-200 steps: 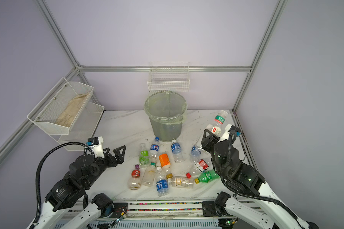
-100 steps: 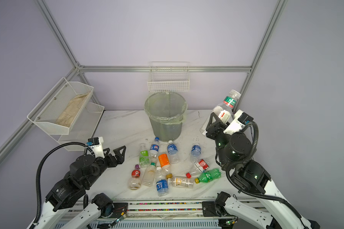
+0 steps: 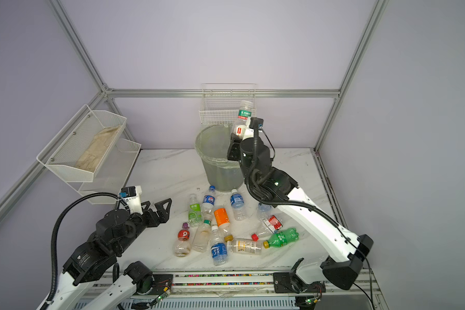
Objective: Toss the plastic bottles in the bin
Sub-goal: 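Move the green-label bottle with the right gripper over the bin and release, then withdraw the right gripper from the bin while the left gripper moves toward the pile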
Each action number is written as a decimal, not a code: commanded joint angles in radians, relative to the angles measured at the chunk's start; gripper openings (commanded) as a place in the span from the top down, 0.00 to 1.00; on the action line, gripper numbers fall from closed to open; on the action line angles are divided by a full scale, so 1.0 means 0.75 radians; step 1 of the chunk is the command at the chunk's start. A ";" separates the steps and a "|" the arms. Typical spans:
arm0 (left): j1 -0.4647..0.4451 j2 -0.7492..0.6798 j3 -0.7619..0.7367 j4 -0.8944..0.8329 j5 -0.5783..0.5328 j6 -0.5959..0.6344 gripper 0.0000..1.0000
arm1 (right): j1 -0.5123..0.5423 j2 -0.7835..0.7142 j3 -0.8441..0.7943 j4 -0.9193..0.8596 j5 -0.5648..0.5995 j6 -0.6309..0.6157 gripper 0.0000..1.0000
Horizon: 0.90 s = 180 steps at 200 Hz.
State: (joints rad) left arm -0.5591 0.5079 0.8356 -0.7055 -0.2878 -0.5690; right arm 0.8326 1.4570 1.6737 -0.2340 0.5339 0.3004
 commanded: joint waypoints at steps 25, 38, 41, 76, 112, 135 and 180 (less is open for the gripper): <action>-0.007 -0.053 -0.026 0.004 0.033 -0.035 0.00 | -0.139 0.455 0.520 -0.371 -0.294 0.022 0.46; -0.006 -0.059 -0.019 -0.010 0.035 -0.037 0.00 | -0.149 0.604 0.760 -0.576 -0.286 0.039 0.03; -0.005 -0.060 -0.017 -0.015 0.035 -0.036 0.00 | -0.149 0.627 0.809 -0.616 -0.267 0.038 0.03; -0.005 -0.076 -0.017 -0.034 0.023 -0.038 0.00 | -0.147 0.509 0.672 -0.550 -0.253 0.039 0.03; -0.005 -0.049 -0.019 -0.024 0.030 -0.039 0.00 | -0.149 0.269 0.382 -0.350 -0.245 0.024 0.03; -0.006 -0.026 -0.018 -0.014 0.045 -0.041 0.00 | -0.148 0.229 0.358 -0.362 -0.229 0.023 0.03; -0.006 0.017 -0.035 -0.005 0.084 -0.064 0.00 | -0.147 0.166 0.292 -0.358 -0.225 0.020 0.03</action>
State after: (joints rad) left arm -0.5591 0.5034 0.8356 -0.7353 -0.2577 -0.5922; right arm 0.7200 1.5909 1.9331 -0.5098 0.3519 0.3267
